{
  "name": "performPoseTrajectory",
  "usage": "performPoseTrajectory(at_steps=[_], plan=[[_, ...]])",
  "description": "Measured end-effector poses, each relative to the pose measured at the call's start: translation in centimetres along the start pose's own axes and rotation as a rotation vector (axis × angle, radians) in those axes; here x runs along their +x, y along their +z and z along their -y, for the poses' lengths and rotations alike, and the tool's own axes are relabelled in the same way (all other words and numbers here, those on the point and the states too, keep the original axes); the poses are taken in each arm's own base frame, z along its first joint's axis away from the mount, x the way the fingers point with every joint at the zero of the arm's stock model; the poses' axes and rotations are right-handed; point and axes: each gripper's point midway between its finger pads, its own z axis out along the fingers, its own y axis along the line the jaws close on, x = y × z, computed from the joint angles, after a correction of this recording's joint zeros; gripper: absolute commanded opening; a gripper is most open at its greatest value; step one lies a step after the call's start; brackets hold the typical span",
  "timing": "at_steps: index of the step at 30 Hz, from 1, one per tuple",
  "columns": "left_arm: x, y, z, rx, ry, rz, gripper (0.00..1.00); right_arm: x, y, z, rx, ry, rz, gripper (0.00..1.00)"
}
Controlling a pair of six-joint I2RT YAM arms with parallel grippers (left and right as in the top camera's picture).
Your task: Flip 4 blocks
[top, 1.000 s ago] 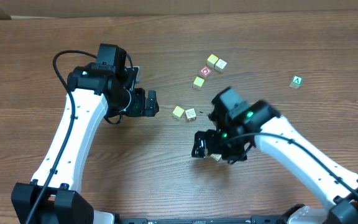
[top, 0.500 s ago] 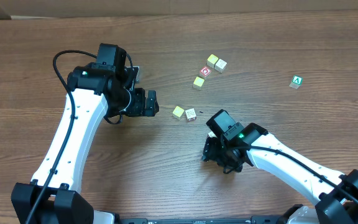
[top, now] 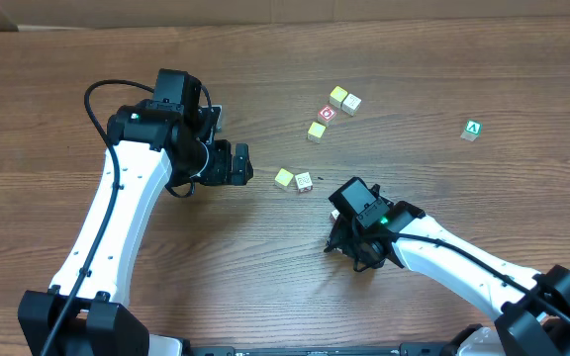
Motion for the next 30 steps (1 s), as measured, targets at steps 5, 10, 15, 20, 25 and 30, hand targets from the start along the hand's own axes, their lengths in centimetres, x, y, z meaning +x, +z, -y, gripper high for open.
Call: performPoseTrajectory(at_steps=[5,10,15,20,25,30], plan=[[0.0,0.0,0.0,0.000,0.000,0.000,1.00,-0.2,0.8,-0.3,-0.001,0.019,0.001,0.43],[0.0,0.0,0.0,0.000,0.000,-0.001,1.00,-0.2,1.0,-0.2,0.005,0.025,-0.001,0.36],[0.1,0.0,0.0,-0.001,-0.001,-0.004,1.00,-0.1,0.9,-0.1,0.007,-0.009,-0.003,0.32],[0.1,0.0,0.0,-0.001,-0.001,-0.006,1.00,0.2,0.6,0.5,0.035,-0.130,-0.021,0.32],[0.2,0.0,0.0,-0.001,-0.002,-0.007,1.00,1.1,-0.2,2.2,0.099,-0.264,-0.064,0.32],[0.2,0.0,0.0,-0.001,-0.002,-0.007,1.00,1.9,-2.3,3.5,0.117,-0.350,-0.083,0.33]])
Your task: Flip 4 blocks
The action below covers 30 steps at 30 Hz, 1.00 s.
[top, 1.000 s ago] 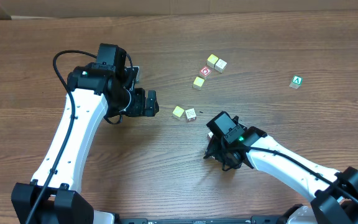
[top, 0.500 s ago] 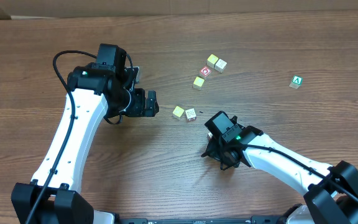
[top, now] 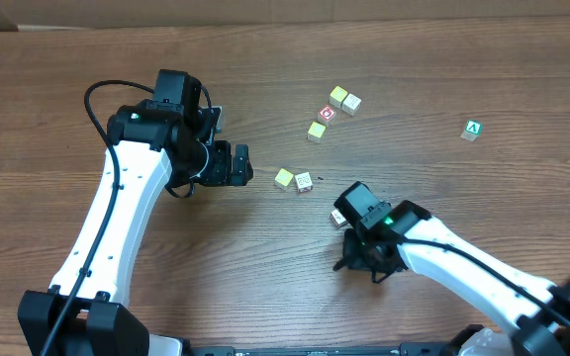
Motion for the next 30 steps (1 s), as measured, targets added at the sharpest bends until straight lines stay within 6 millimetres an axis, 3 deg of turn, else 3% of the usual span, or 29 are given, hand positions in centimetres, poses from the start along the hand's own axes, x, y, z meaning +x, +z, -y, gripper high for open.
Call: performPoseTrajectory(at_steps=[5,12,19,30], plan=[[0.0,0.0,0.0,0.000,0.000,0.001,1.00,1.8,-1.3,-0.6,-0.005,-0.099,0.005,0.35],[0.0,0.0,0.0,0.000,0.000,0.002,1.00,4.9,-0.8,-3.6,-0.024,-0.229,0.016,0.38],[0.0,0.0,0.0,0.000,0.000,0.000,1.00,4.5,0.5,-2.9,0.012,-0.143,0.032,0.38],[0.0,0.0,0.0,0.000,0.000,0.001,1.00,4.0,0.0,-3.2,0.012,-0.135,0.048,0.40]])
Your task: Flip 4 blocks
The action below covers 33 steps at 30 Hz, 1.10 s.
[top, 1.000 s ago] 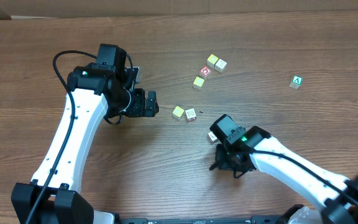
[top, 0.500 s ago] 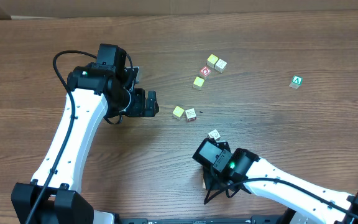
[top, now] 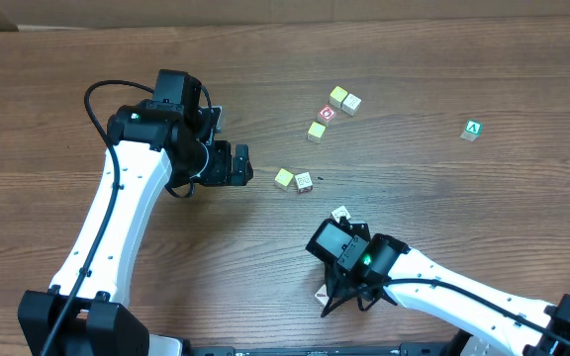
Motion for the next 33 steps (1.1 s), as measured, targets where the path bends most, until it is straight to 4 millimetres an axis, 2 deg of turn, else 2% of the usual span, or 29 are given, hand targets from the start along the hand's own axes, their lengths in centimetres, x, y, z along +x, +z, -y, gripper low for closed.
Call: performPoseTrajectory(at_steps=[5,7,10,15,18,19,23,25,29,33], plan=[[0.0,0.0,0.0,0.000,0.000,0.001,1.00,-1.1,-2.6,-3.6,-0.124,-0.115,0.006,0.42],[0.0,0.0,0.0,0.000,0.001,0.001,1.00,-0.4,-3.1,-4.4,-0.153,-0.161,-0.025,0.42],[0.0,0.0,0.0,0.000,0.001,0.001,1.00,1.6,-3.0,-4.5,-0.154,-0.194,-0.093,0.42],[-0.1,0.0,0.0,0.000,0.001,0.004,1.00,3.9,-2.4,-4.5,-0.159,-0.156,-0.166,0.47],[-0.1,0.0,0.0,0.000,0.002,0.006,1.00,4.7,-1.8,-3.9,-0.134,-0.036,-0.204,0.68],[-0.2,0.0,0.0,0.000,0.002,0.007,1.00,5.0,-1.7,-3.6,-0.121,0.021,-0.218,0.73],[-0.2,0.0,0.0,0.001,0.002,0.007,1.00,5.8,-1.2,-3.2,-0.087,0.267,-0.263,0.81],[-0.2,0.0,0.0,0.000,0.002,0.007,1.00,5.4,-1.0,-3.9,-0.105,0.383,-0.259,0.79],[-0.2,0.0,0.0,0.001,0.002,0.007,1.00,4.7,-1.0,-4.8,-0.127,0.558,-0.248,0.63],[-0.1,0.0,0.0,0.000,0.001,0.006,1.00,4.3,-0.3,-4.5,-0.086,0.708,-0.233,0.64]])
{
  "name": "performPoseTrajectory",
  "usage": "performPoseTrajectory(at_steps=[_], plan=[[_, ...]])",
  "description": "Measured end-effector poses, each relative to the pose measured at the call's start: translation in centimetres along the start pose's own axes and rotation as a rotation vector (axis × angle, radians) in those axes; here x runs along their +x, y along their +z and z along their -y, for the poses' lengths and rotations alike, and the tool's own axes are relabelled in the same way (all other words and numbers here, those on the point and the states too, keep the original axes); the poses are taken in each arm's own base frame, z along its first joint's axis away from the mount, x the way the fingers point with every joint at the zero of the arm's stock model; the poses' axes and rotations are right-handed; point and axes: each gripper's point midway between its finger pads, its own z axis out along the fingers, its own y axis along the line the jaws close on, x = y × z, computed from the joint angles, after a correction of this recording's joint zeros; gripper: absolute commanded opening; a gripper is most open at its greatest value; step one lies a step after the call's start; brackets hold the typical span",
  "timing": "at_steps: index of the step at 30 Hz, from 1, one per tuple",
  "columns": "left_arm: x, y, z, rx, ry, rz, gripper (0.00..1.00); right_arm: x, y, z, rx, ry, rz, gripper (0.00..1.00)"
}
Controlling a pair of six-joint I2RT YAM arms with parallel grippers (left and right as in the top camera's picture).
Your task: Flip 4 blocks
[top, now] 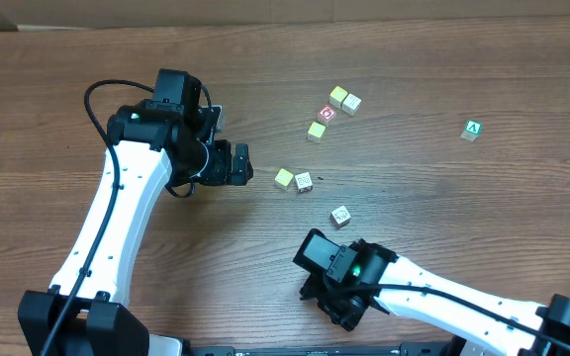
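Note:
Several small blocks lie on the wooden table (pixel 443 59). Two pale ones (pixel 337 95) (pixel 351 102) sit at the back beside a red-marked one (pixel 327 114) and a yellow-green one (pixel 316 130). A yellow-green block (pixel 284 177) and a patterned block (pixel 304 182) lie mid-table. Another patterned block (pixel 340 216) rests alone nearer the front. My left gripper (pixel 243 163) hovers open left of the middle pair. My right gripper (pixel 330 302) points down at the table near the front edge; its fingers are hidden under the wrist.
A green-marked block (pixel 473 130) lies far off at the right. A black cable (pixel 97 99) loops behind the left arm. The right arm's white link (pixel 443 297) stretches along the front right of the table.
My right gripper has shifted a little left and lower toward the front edge. The pale block seen beside its fingers no longer shows. The left arm has not moved.
My right gripper first stood low just below the middle pair, over a block. Then it was farther toward the front, leaving the patterned block uncovered. Later it stood near the front edge with a pale block at its fingers, and now it covers that spot.

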Motion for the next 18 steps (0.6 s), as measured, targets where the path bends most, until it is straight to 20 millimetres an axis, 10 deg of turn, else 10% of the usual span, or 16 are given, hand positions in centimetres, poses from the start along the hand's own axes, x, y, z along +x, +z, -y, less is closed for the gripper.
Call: performPoseTrajectory(at_steps=[5,11,18], plan=[[0.1,0.0,0.0,-0.001,-0.001,-0.006,1.00,-0.6,1.6,-0.4,0.022,0.091,0.021,0.63],[0.2,0.0,0.0,-0.001,-0.002,-0.007,1.00,-1.4,3.1,-1.1,0.021,0.098,0.051,0.39],[0.7,0.0,-0.1,-0.004,-0.006,-0.027,1.00,-2.5,3.3,-1.0,0.031,-0.023,0.087,0.43]])
